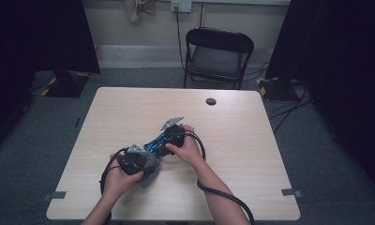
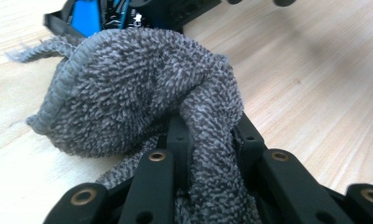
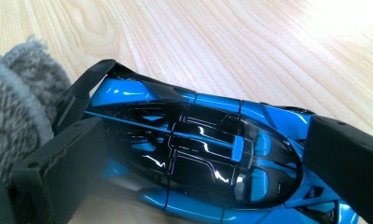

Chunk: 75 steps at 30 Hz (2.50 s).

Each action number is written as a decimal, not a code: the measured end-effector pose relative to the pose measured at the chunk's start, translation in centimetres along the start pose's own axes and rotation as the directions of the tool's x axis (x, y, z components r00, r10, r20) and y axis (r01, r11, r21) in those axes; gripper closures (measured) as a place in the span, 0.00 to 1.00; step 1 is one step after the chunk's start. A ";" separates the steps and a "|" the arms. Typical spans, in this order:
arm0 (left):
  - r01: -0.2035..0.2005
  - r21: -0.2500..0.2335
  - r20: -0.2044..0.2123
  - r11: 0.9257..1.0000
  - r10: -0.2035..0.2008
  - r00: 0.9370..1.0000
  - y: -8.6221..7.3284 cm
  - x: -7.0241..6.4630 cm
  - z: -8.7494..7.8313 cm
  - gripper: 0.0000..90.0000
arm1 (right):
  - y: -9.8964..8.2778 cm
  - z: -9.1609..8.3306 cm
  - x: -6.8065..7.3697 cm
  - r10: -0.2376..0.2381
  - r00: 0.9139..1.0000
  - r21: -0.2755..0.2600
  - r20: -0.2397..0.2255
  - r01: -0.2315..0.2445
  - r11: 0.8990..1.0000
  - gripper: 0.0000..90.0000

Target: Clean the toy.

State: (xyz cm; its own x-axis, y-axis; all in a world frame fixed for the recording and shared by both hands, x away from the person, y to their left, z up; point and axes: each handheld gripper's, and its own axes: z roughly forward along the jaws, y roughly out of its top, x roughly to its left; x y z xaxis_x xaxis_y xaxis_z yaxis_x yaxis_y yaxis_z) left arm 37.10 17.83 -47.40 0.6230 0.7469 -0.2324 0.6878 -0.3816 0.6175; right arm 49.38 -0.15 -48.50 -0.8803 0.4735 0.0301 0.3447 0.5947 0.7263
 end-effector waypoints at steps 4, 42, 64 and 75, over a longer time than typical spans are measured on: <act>-0.021 0.004 0.018 1.000 0.021 1.000 0.2 -0.6 0.3 0.82 | 0.0 0.0 0.0 0.000 1.000 -0.001 0.000 0.000 1.000 0.00; -0.024 -0.107 -0.057 0.994 0.018 0.998 1.3 5.7 -7.2 0.80 | 0.0 0.0 0.0 0.000 1.000 -0.001 -0.002 0.000 1.000 0.00; -0.027 -0.075 -0.107 0.997 0.019 0.994 8.7 9.7 -0.3 0.80 | 0.1 0.0 0.0 0.000 1.000 0.011 -0.002 0.000 1.000 0.00; -0.045 -0.066 -0.128 0.997 0.036 0.991 10.8 9.8 4.3 0.79 | 0.2 0.0 0.1 0.000 1.000 0.015 0.000 0.000 1.000 0.00</act>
State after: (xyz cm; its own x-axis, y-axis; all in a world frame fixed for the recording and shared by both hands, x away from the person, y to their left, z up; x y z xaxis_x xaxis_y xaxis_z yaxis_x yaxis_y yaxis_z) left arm 52.27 18.71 -46.24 0.5944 0.7964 -0.1115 0.6330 -0.3779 0.6757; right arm 49.40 0.04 -48.38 -0.8803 0.4734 0.0306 0.3499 0.6044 0.7157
